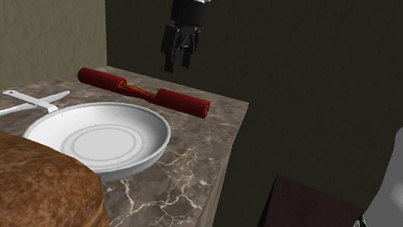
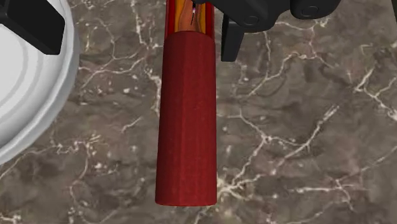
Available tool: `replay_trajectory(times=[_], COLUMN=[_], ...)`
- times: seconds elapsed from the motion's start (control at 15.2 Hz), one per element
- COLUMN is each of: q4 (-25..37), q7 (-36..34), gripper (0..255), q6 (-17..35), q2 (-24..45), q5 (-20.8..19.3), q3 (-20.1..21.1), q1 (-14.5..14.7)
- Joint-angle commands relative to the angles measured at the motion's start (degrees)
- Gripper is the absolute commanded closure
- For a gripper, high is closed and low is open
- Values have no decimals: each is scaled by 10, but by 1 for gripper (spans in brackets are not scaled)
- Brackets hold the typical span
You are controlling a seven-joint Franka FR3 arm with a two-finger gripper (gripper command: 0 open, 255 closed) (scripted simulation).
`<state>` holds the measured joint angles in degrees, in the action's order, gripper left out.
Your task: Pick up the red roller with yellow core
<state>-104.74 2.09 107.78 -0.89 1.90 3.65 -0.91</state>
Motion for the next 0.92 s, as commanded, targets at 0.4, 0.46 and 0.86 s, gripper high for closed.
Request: replay_trajectory(times=[0.4,0.46,0.86], q4=[214,247,243], q7=[-7,-8,-7], gripper=[0,0,0], q6=[-32,-40,-11], q2=[208,236,263], q5=[-10,-11,-12], q3=[-3,-3,-4], q1=[1,1,2])
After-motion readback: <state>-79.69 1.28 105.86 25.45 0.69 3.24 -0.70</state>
